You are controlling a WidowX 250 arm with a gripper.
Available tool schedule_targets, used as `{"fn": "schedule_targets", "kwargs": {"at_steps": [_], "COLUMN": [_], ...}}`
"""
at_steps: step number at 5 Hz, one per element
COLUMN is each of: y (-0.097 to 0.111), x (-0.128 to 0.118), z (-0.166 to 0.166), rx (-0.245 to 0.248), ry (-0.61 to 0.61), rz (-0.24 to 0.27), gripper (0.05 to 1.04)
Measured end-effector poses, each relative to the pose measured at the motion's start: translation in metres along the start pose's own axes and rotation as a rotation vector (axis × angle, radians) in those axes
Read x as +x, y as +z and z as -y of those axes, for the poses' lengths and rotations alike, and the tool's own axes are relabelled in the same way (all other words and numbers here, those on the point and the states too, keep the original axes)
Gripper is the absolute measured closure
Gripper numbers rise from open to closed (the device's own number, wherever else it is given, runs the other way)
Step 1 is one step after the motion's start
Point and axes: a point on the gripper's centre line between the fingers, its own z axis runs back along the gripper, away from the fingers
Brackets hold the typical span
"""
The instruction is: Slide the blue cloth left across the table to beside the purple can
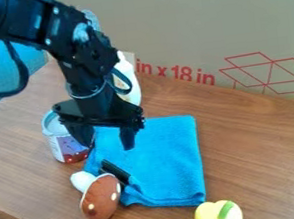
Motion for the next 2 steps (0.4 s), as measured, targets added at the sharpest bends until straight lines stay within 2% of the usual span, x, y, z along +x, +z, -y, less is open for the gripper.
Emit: {"fn": "schedule_targets", "kwargs": {"at_steps": [1,2], "y": [0.020,0.039], "x": [-0.018,-0.045], "z": [-0.017,-0.036], "rx": [0.005,0.045], "ry": [-0.084,-0.155], "rz": [-0.103,-0.155], "gripper": [0.083,0.083]}}
